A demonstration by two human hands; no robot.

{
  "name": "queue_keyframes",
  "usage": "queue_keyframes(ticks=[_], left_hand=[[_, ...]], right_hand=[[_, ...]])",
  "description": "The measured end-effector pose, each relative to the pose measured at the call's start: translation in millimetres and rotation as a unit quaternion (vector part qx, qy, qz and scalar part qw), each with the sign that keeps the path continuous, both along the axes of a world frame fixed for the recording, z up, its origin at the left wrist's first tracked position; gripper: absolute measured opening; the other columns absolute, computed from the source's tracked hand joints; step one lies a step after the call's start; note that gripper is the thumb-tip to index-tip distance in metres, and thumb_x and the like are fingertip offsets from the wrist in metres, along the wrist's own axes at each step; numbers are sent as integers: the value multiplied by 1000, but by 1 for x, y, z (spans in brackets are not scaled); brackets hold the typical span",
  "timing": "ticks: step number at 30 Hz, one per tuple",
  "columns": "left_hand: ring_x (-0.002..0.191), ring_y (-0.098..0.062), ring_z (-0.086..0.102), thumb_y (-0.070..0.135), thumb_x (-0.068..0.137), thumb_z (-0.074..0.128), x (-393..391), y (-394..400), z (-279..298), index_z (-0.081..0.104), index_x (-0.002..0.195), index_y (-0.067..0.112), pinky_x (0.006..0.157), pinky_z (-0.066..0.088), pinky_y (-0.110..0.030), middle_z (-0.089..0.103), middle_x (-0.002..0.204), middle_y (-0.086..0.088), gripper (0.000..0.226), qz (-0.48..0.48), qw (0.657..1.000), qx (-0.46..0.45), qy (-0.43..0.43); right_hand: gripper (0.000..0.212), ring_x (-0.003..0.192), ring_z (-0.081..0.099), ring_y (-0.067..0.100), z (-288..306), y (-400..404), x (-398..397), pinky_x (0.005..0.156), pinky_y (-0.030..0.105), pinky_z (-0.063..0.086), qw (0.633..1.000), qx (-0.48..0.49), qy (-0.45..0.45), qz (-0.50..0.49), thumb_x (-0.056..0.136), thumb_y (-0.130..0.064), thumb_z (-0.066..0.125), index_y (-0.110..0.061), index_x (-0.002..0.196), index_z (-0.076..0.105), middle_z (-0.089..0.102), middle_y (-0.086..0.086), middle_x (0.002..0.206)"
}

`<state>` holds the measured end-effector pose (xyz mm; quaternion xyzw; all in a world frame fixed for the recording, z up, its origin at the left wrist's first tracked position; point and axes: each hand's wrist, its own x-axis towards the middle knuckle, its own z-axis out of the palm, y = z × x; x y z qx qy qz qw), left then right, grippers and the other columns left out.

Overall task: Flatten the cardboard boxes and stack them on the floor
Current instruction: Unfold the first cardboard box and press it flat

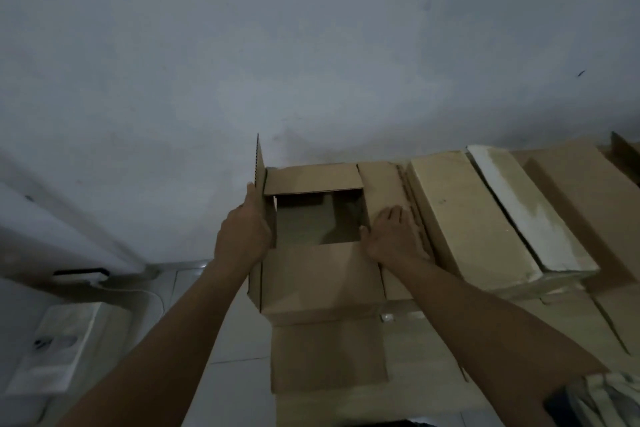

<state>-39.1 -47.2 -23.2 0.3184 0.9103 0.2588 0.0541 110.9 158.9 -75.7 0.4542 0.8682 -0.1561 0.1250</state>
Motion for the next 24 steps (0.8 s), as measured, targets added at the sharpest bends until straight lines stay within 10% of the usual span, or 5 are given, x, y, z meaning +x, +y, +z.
queue_keyframes(ticks=[8,14,18,24], left_hand=[[62,-23,54,-2,94,49,-23,-6,-6,6,157,5,56,47,-37,57,77,-13,76,15,999,-38,8],[104,-35,56,23,97,51,-21,-6,-13,-9,155,5,75,46,-41,39,138,-24,85,125,977,-170,14],[146,-40,14,60,92,45,-26,-15,-33,-8,153,1,112,27,-57,0,161,-19,100,146,954,-259,26],[150,-35,-8,83,79,43,-26,8,-66,-7,154,-1,120,8,-55,-10,163,-20,123,177,952,-213,-134]], right_hand=[[64,141,34,35,-18,5,-16,107,42,39,988,-70,87,-108,100,-24,49,0,153,22,26,16,159],[45,121,54,39,-38,15,-16,92,43,48,985,-81,103,-110,99,-30,49,-4,136,42,49,18,138],[50,131,42,40,-52,23,-14,104,44,40,971,-119,170,-120,100,-29,48,-3,142,38,40,23,145],[67,153,7,28,-60,19,-7,123,40,10,949,-167,231,-131,104,-28,42,-6,158,9,9,13,166]])
